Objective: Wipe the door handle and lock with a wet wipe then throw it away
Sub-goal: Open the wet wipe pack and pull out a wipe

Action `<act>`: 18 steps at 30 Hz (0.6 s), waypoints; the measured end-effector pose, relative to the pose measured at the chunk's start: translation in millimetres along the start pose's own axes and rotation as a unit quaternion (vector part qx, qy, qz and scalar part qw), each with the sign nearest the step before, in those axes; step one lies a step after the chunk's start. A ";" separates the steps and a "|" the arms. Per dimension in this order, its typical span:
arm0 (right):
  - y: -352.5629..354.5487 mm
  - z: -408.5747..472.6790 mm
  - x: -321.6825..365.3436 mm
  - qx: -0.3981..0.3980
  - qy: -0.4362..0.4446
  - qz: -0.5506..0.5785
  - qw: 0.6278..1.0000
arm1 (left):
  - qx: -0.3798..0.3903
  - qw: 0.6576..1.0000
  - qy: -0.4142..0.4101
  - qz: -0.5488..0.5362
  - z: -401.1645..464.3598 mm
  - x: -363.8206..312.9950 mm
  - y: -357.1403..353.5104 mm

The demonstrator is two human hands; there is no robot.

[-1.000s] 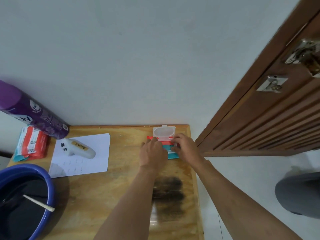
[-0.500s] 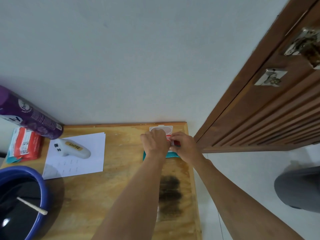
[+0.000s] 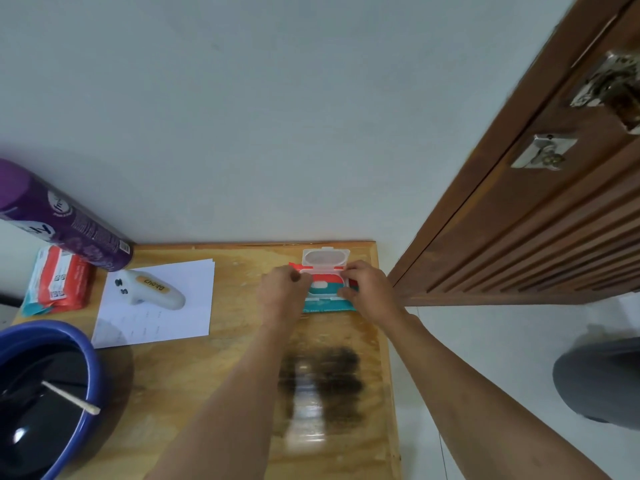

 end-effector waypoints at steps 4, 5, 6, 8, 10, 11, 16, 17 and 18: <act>-1.2 -0.4 1.6 0.005 0.015 -0.033 0.999 | 0.008 0.993 0.066 -0.102 -2.8 20.8 -2.6; -1.3 -0.2 2.5 0.008 0.021 -0.046 0.999 | 0.012 0.993 0.064 -0.100 -2.9 21.1 -2.6; -0.5 -0.5 4.9 0.014 0.030 -0.069 0.997 | 0.016 0.994 0.058 -0.092 -3.6 20.5 -2.1; 2.2 0.3 12.4 0.012 0.063 -0.152 0.986 | 0.021 0.996 0.040 -0.079 -4.7 19.6 1.3; 5.1 2.4 21.6 -0.004 0.107 -0.231 0.967 | 0.023 0.997 0.023 -0.072 -6.0 20.3 2.8; 5.0 4.1 26.3 0.000 0.132 -0.257 0.957 | 0.022 0.997 0.019 -0.070 -6.5 20.6 3.2; -5.1 15.4 47.4 0.073 0.187 -0.251 0.947 | 0.016 0.999 -0.006 -0.049 -5.5 20.2 6.4; -4.0 19.4 50.8 0.066 0.179 -0.243 0.951 | 0.019 0.999 -0.006 -0.048 -4.5 20.4 6.3; -2.7 23.1 54.9 0.055 0.178 -0.242 0.952 | 0.021 0.999 -0.004 -0.047 -3.9 20.5 6.2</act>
Point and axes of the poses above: each hand's wrist, its own z-axis towards the middle knuckle, its own y-axis out of the back of the hand, x = y × z, the point moved 3 cm from there along z, towards the middle knuckle, and after that the axes turned 8 degrees about y, right-handed, at the moved point
